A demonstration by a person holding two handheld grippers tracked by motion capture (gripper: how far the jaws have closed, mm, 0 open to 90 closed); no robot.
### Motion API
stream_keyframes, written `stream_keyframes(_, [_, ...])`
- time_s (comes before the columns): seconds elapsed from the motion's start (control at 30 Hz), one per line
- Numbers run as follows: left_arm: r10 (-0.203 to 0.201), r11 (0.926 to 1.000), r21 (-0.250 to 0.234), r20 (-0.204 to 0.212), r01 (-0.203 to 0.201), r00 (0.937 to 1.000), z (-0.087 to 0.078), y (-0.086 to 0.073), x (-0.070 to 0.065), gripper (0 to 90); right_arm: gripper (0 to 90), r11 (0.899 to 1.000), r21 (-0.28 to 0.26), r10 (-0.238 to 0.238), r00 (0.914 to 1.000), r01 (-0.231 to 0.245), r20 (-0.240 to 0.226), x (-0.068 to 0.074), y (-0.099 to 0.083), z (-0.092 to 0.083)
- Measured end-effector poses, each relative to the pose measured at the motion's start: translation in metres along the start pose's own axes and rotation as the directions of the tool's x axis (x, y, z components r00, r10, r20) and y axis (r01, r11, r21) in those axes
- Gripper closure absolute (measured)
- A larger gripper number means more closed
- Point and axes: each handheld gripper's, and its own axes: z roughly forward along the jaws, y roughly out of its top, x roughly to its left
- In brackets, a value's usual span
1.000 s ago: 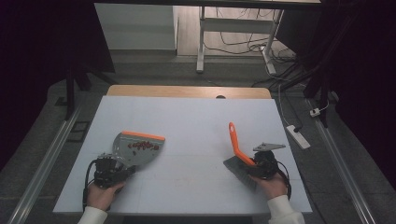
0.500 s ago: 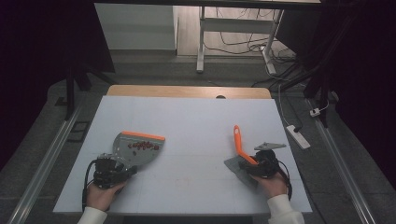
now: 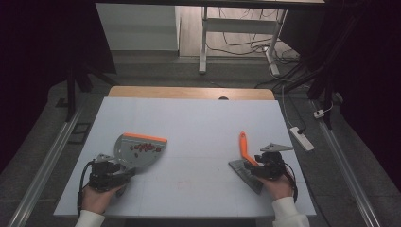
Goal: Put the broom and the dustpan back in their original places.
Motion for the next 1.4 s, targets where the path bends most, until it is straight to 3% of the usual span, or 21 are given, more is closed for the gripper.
stream_keyframes(0.17, [0.044, 0.9987, -0.027, -0.005, -0.044, 0.9990, -0.006, 0.000, -0.001, 32.9, 42.5, 0.997, -0.060, -0.044, 0.9988, 0.042, -0.022, 0.005, 0.001, -0.006])
stream_keyframes(0.2, [0.070, 0.9970, -0.035, 0.007, -0.070, 0.9975, -0.008, 0.001, -0.003, 33.3, 42.7, 0.996, -0.067, -0.056, 0.9979, 0.054, -0.032, 0.006, 0.001, -0.007])
stream_keyframes(0.3, [0.092, 0.9949, -0.046, 0.042, -0.090, 0.9949, -0.008, 0.002, -0.007, 34.0, 43.1, 0.994, -0.075, -0.089, 0.9936, 0.084, -0.069, 0.010, 0.001, -0.007])
stream_keyframes(0.33, [0.125, 0.9908, -0.060, 0.068, -0.121, 0.9898, -0.007, 0.003, -0.012, 34.0, 43.1, 0.993, -0.075, -0.100, 0.9918, 0.095, -0.079, 0.012, 0.001, -0.007])
stream_keyframes(0.43, [0.172, 0.9837, -0.073, 0.116, -0.164, 0.9782, -0.005, 0.005, -0.018, 34.3, 43.3, 0.989, -0.080, -0.130, 0.9859, 0.122, -0.106, 0.015, 0.000, -0.007])
stream_keyframes(0.53, [0.203, 0.9779, -0.081, 0.134, -0.193, 0.9701, -0.004, 0.006, -0.020, 34.9, 43.3, 0.985, -0.093, -0.157, 0.9794, 0.145, -0.127, 0.018, -0.001, -0.008])
stream_keyframes(0.57, [0.230, 0.9721, -0.086, 0.154, -0.219, 0.9610, -0.002, 0.006, -0.022, 35.3, 43.3, 0.983, -0.097, -0.168, 0.9767, 0.156, -0.134, 0.019, -0.001, -0.008])
stream_keyframes(0.6, [0.230, 0.9721, -0.086, 0.154, -0.219, 0.9610, -0.002, 0.006, -0.022, 35.6, 43.3, 0.982, -0.098, -0.174, 0.9748, 0.161, -0.140, 0.020, -0.002, -0.008])
stream_keyframes(0.7, [0.253, 0.9667, -0.084, 0.178, -0.242, 0.9509, 0.000, 0.006, -0.025, 35.7, 43.3, 0.980, -0.098, -0.187, 0.9711, 0.174, -0.148, 0.022, -0.003, -0.008])
stream_keyframes(0.73, [0.262, 0.9648, -0.076, 0.196, -0.252, 0.9450, 0.002, 0.007, -0.027, 35.8, 43.3, 0.977, -0.101, -0.203, 0.9673, 0.189, -0.153, 0.024, -0.004, -0.009])
stream_keyframes(0.77, [0.262, 0.9648, -0.076, 0.196, -0.252, 0.9450, 0.002, 0.007, -0.027, 35.8, 43.3, 0.976, -0.104, -0.206, 0.9661, 0.192, -0.155, 0.025, -0.005, -0.009])
stream_keyframes(0.8, [0.269, 0.9630, -0.072, 0.209, -0.260, 0.9402, 0.004, 0.007, -0.029, 35.8, 43.3, 0.975, -0.105, -0.212, 0.9648, 0.197, -0.156, 0.025, -0.005, -0.010])
stream_keyframes(0.83, [0.269, 0.9630, -0.072, 0.209, -0.260, 0.9402, 0.004, 0.007, -0.029, 35.8, 43.3, 0.975, -0.105, -0.212, 0.9648, 0.197, -0.156, 0.025, -0.005, -0.010])
stream_keyframes(0.87, [0.276, 0.9612, -0.070, 0.223, -0.267, 0.9349, 0.006, 0.006, -0.031, 35.8, 43.3, 0.972, -0.111, -0.221, 0.9623, 0.205, -0.159, 0.026, -0.007, -0.011])
stream_keyframes(0.9, [0.276, 0.9612, -0.070, 0.223, -0.267, 0.9349, 0.006, 0.006, -0.031, 35.8, 43.4, 0.970, -0.114, -0.230, 0.9601, 0.214, -0.159, 0.026, -0.008, -0.012])
stream_keyframes(0.93, [0.284, 0.9589, -0.067, 0.233, -0.276, 0.9301, 0.007, 0.006, -0.032, 35.8, 43.3, 0.970, -0.117, -0.232, 0.9595, 0.215, -0.160, 0.026, -0.009, -0.012])
stream_keyframes(1.0, [0.287, 0.9579, -0.067, 0.237, -0.279, 0.9282, 0.007, 0.006, -0.033, 35.8, 43.3, 0.968, -0.119, -0.237, 0.9582, 0.220, -0.160, 0.026, -0.009, -0.013])
stream_keyframes(1.03, [0.293, 0.9562, -0.064, 0.245, -0.286, 0.9242, 0.008, 0.006, -0.033, 35.8, 43.3, 0.968, -0.124, -0.239, 0.9581, 0.221, -0.159, 0.026, -0.010, -0.013])
stream_keyframes(1.4, [0.286, 0.9583, -0.063, 0.256, -0.279, 0.9236, 0.009, 0.006, -0.032, 36.2, 43.3, 0.964, -0.131, -0.252, 0.9553, 0.232, -0.155, 0.028, -0.010, -0.013])
